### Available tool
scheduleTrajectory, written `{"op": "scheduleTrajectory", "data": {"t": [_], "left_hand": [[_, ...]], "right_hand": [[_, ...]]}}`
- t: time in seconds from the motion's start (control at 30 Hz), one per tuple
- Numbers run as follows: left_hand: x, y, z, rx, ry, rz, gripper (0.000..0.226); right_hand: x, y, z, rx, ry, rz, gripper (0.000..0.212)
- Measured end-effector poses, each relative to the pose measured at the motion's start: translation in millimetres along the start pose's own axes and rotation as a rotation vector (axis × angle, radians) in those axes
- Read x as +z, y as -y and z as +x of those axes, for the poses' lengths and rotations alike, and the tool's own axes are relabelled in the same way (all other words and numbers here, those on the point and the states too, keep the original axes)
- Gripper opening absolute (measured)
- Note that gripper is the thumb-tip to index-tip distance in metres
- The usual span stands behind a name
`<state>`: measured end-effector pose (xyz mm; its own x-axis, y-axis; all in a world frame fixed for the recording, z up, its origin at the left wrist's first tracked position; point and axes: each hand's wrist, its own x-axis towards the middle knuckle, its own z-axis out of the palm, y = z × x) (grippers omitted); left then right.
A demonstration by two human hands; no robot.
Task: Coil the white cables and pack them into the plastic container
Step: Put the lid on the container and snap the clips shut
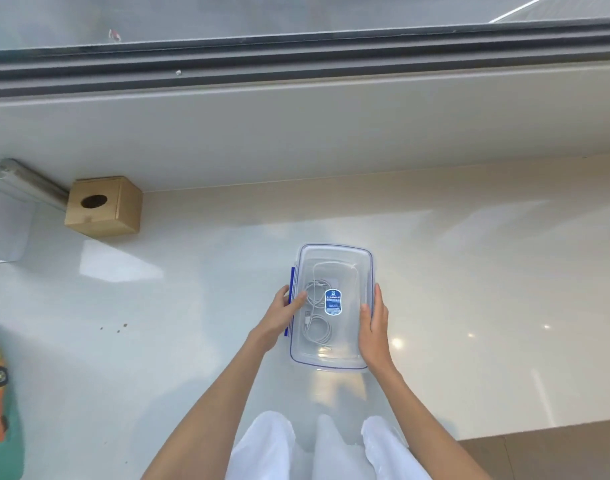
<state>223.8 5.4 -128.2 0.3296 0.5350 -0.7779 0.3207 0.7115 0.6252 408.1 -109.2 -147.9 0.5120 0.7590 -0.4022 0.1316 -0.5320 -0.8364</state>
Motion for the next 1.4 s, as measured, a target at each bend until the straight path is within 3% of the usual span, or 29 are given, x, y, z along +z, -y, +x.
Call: {"op": "scheduleTrajectory", "data": {"t": [0.17, 0.3, 0.4, 0.57, 0.67, 0.77, 0.87, 1.0, 1.1, 1.27, 1.4], "left_hand": [[1, 3, 11, 0.083, 0.048, -0.079, 0.050], [4, -1, 8, 0.039, -0.114, -0.033, 0.055], [11, -1, 5, 0.024, -0.304, 0.024, 0.055], [32, -1, -3, 0.081, -0.482, 0.213, 0.034], [43, -4, -7, 0.126, -0.534, 0.208, 0.030], [50, -10, -7, 0.108, -0.576, 0.253, 0.031], [58, -11, -6, 0.063, -0.627, 0.367, 0.034], [61, -10, -6, 0.057, -0.642, 0.376, 0.032], [61, -11, -8, 0.060, -0.650, 0.369, 0.032], [58, -12, -8, 0.065, -0.623, 0.355, 0.032], [55, -13, -7, 0.060, -0.599, 0.304, 0.031]], "right_hand": [[-3, -4, 5, 0.004, 0.023, -0.020, 0.053], [-4, 1, 6, -0.027, 0.013, 0.020, 0.057], [-4, 0, 4, 0.074, 0.016, 0.136, 0.066], [-3, -2, 2, 0.201, 0.002, 0.230, 0.075], [-2, -4, 5, 0.223, -0.002, 0.226, 0.077], [-1, -6, 5, 0.207, -0.025, 0.233, 0.069], [-2, -5, 5, 0.140, -0.014, 0.248, 0.048], [-1, -7, 8, 0.211, 0.005, 0.290, 0.056], [-2, -8, 7, 0.260, -0.020, 0.327, 0.046], [6, 3, -8, 0.194, -0.328, -0.007, 0.044], [11, 4, -10, 0.080, -0.376, -0.202, 0.042]]}}
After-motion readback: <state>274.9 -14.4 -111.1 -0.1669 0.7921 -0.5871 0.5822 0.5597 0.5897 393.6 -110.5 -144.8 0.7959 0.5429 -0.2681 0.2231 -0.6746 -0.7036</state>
